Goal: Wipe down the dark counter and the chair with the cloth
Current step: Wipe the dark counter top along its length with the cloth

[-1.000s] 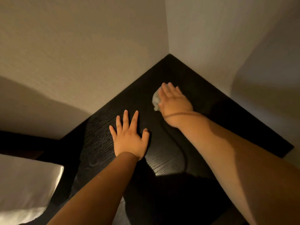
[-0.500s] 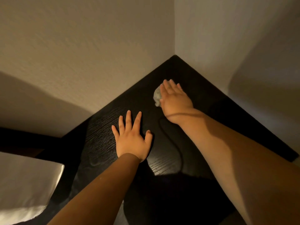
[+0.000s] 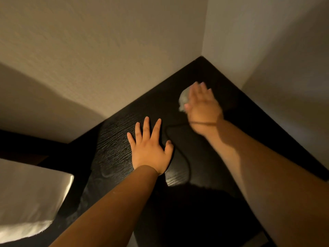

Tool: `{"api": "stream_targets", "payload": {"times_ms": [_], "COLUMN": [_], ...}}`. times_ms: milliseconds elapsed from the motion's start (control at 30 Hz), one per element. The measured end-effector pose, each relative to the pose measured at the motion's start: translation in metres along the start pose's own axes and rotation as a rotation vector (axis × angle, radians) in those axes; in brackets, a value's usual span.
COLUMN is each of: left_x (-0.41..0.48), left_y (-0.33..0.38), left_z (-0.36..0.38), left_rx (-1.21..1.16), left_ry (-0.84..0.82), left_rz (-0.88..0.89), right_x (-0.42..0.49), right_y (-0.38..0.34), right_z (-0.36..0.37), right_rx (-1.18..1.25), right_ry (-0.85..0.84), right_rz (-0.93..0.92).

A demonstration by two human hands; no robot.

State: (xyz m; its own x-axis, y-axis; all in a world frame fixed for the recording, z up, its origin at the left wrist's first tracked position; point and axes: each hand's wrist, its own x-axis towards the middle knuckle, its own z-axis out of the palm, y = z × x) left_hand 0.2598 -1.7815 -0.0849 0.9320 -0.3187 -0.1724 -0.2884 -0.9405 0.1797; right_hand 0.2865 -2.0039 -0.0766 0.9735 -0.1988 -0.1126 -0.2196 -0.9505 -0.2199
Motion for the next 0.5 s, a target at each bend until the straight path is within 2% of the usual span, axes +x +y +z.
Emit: {"api": "stream_targets", "payload": {"times_ms": [100,200,267,400,467,500], "left_x": [0.0,-0.002,-0.002,0.001,0.007,0.015], "left_y": [0.001,0.002,0.002,0.001,0.001,0.0], "left_z": [-0.003,-0.006,-0.007,-0.01,-0.011,-0.013], "left_rx": [0.002,0.007,0.015,0.015,0.02,0.016], "left_ry": [-0.015,-0.034,-0.057,-0.105,-0.1,-0.083], "left_rz": [0.006,0.007,0.016,0.02,0.041,0.058], "right_x": [-0.042,-0.05,-0.034,-0.002,0.002,0.001], "right_y": [-0.032,-0.018,0.007,0.049,0.034,0.02], "right_z": [0.01,0.0,-0.004,-0.016,-0.012,-0.008], "right_rx": [-0.005,0.004,0.001,0.074,0.044,0.043], "right_ry": [-0.09,-0.14,-0.106,-0.064,-0.041,-0.04], "right_rz": [-0.188,-0.312,-0.232,0.099,0.146,0.107]}}
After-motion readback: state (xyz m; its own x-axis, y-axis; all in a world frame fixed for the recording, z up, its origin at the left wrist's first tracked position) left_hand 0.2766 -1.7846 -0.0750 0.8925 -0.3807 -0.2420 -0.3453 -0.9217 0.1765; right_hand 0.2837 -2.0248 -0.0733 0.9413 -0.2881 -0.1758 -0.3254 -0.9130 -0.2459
